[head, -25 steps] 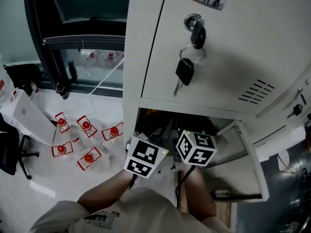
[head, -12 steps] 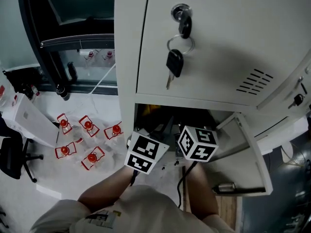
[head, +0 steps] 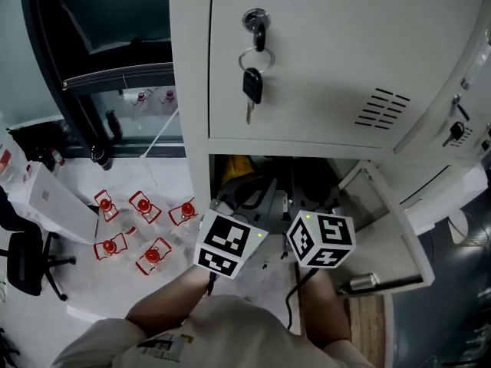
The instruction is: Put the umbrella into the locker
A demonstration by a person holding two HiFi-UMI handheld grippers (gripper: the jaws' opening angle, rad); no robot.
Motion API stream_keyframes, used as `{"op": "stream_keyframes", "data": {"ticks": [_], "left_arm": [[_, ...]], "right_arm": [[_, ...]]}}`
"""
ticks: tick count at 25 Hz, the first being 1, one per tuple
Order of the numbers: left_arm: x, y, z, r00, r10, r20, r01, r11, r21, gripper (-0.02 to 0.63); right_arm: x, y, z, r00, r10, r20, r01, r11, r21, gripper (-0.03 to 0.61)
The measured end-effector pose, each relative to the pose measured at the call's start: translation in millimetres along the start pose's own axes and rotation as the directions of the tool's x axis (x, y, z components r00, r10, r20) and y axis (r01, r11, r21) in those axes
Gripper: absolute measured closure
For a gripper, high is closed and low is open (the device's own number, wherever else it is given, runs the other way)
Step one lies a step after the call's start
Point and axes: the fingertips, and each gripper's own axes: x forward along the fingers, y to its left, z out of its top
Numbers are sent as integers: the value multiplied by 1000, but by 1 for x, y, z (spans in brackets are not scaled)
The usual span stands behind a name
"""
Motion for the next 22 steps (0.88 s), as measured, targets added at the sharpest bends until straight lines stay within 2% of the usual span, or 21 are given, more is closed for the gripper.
{"op": "stream_keyframes", "data": {"ticks": [9, 13, 22], "left_arm": [[-34, -7, 50, 995, 1, 102, -8, 997, 71, 604], [-50, -13, 74, 985, -31, 168, 15, 995, 95, 605], [-84, -20, 91, 976, -36, 213, 2, 987, 161, 604]], "right_arm": [[-48, 9, 56, 986, 17, 168, -13, 1000, -26, 538], [-70, 13, 74, 974, 31, 225, -23, 999, -39, 551], [-97, 30, 75, 966, 101, 237, -94, 995, -43, 566]]}}
